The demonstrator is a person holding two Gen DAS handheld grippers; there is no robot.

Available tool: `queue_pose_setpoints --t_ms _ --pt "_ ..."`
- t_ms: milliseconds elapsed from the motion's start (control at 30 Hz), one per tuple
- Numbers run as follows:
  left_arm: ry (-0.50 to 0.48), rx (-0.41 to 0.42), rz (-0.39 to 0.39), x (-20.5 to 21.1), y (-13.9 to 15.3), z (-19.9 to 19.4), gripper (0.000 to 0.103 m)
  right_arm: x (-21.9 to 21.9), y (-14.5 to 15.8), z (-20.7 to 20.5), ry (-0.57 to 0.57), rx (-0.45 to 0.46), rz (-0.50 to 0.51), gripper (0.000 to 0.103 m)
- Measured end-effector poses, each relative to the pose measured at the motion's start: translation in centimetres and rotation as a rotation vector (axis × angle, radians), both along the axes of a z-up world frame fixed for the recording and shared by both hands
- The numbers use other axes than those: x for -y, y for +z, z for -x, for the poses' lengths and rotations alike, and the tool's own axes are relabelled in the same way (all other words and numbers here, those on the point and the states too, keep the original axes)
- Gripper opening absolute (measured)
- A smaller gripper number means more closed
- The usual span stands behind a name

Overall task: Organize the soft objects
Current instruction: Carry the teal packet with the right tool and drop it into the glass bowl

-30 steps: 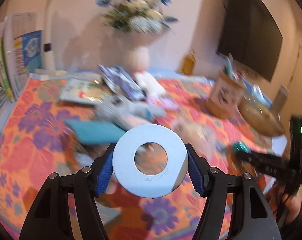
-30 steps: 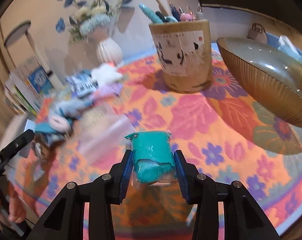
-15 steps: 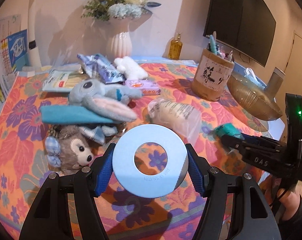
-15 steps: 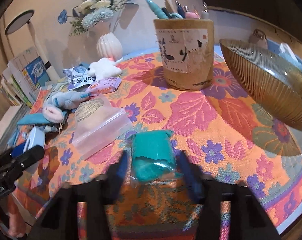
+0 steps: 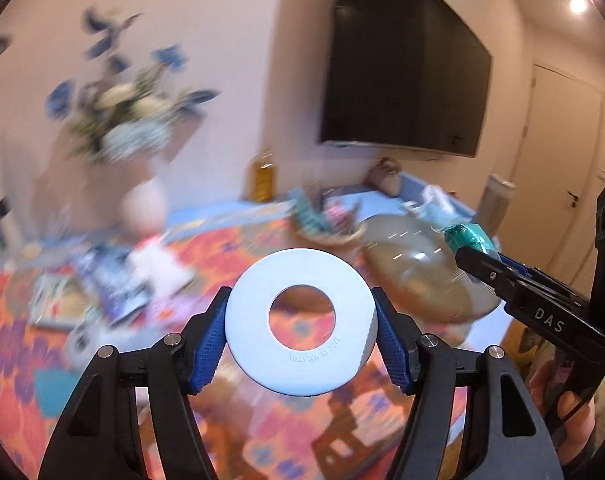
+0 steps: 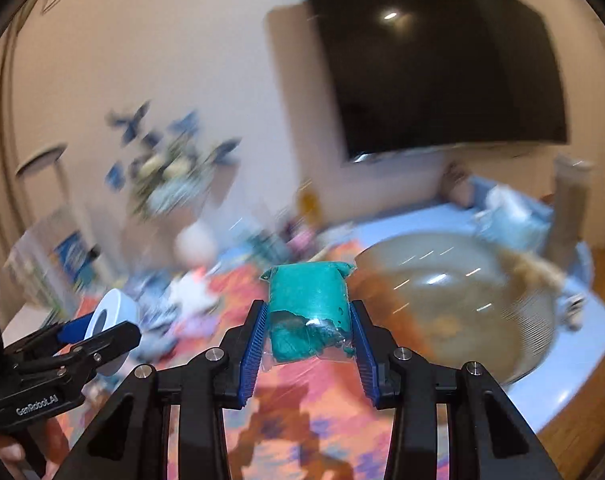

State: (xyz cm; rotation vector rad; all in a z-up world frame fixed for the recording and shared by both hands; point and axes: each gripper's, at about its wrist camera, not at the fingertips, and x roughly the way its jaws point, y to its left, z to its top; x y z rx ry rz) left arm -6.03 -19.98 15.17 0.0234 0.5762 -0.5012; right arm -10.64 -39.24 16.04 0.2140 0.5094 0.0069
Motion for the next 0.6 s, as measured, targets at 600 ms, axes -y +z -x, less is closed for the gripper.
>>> queue_pose_setpoints --t_ms 600 --pt "-0.179 -0.201 -0.073 14.8 -5.7 -5.8 0.081 14.9 -5.3 -2.4 -0.329 -0.285 -0.246 0.075"
